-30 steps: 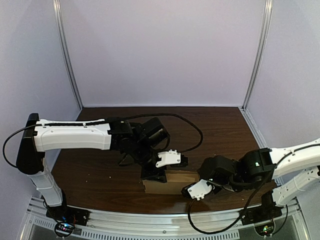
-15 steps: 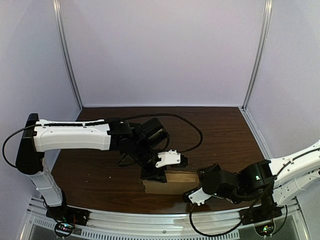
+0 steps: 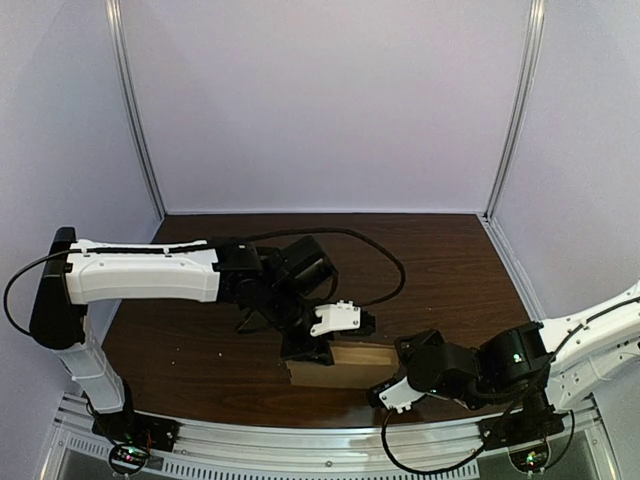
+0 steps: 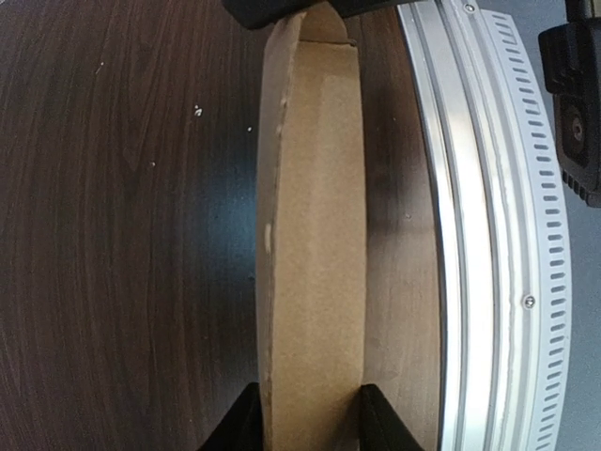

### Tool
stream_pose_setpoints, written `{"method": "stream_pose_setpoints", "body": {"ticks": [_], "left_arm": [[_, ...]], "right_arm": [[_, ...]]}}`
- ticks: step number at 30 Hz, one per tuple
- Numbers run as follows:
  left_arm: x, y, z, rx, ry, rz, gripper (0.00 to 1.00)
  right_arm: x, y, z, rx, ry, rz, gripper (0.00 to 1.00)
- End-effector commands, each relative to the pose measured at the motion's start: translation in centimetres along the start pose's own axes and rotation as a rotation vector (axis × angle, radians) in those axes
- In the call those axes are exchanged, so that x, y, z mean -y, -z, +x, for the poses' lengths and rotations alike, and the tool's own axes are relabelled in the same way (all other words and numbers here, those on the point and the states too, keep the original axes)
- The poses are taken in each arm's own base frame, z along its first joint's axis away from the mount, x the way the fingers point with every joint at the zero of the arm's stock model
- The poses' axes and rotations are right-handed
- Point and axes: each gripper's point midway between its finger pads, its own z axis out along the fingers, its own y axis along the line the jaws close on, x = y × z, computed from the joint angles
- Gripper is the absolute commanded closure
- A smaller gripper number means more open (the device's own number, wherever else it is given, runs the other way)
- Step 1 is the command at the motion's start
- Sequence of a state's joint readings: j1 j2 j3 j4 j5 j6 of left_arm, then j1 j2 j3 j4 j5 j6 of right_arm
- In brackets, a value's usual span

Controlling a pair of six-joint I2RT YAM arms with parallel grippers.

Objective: Fold the paper box

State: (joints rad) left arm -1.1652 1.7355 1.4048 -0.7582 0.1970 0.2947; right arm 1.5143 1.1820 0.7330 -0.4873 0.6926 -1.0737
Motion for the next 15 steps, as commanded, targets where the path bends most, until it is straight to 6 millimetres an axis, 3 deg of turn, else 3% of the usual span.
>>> {"method": "stream_pose_setpoints", "body": {"ticks": [1,8,11,15], "left_arm": [[-1.7,-2.0,3.2,-0.105,0.000,-0.074,0.65],[-2.1,-2.2,3.3,-0.106,-0.009,-0.101,0.69],[-2.4,-2.0,3.5,-0.111,-0.009,-0.120,0.71],[-2.8,-1.6,3.3,-0.099,-0.010,-0.150,0.72]], "right_arm": [[-5.3,-0.6,-0.1,0.016,0.130,-0.167,0.74],[-1.4,1.7,0.5,0.108,-0.126,-0.275,0.65],[-2.0,3.1,1.6,0.147,-0.173,-0.389,0.54],[-2.6,3.7,3.4,0.163,-0.286,-0.447,0.49]]}}
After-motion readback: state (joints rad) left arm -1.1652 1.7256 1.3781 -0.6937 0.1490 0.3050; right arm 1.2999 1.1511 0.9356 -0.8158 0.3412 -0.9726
